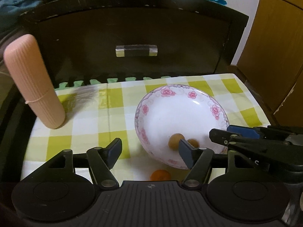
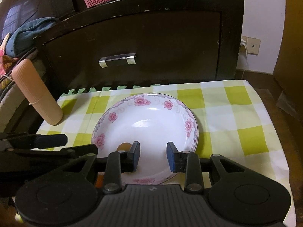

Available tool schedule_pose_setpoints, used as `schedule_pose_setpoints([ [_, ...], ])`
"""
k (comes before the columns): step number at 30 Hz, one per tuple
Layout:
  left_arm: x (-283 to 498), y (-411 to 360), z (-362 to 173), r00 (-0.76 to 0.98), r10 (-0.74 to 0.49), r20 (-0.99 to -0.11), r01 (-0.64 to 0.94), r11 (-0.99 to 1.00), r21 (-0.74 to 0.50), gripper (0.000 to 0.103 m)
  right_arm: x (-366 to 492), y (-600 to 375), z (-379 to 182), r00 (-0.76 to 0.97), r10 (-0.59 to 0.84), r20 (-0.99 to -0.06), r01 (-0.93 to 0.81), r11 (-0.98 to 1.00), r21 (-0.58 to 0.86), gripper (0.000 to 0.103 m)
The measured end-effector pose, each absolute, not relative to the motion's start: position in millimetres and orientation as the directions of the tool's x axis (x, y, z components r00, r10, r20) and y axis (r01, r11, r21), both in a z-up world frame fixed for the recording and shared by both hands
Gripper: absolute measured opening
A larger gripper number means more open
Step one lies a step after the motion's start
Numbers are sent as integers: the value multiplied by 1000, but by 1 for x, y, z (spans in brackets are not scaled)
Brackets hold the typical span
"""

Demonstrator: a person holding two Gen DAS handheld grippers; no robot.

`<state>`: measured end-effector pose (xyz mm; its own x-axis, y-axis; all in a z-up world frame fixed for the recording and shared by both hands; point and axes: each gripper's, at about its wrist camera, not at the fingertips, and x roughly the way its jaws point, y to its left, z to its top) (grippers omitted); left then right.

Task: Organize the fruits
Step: 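Carry both longans over the white bowl and open both grippers to drop them, then move both open grippers back toward the remaining fruit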

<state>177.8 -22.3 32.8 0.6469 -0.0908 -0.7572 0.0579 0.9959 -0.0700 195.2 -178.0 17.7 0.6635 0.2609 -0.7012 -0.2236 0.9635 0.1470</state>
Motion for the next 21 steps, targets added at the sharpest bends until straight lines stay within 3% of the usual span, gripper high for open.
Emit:
schedule_pose_setpoints([
  [13, 143, -17, 41, 665, -62, -744, 35, 998, -51, 84, 159, -173, 23, 658, 276, -701, -229, 960, 163, 30],
  [21, 129, -16, 42, 675, -42, -736, 33, 999, -27, 85, 145, -170, 23, 653, 278, -705, -229, 959, 167, 30],
])
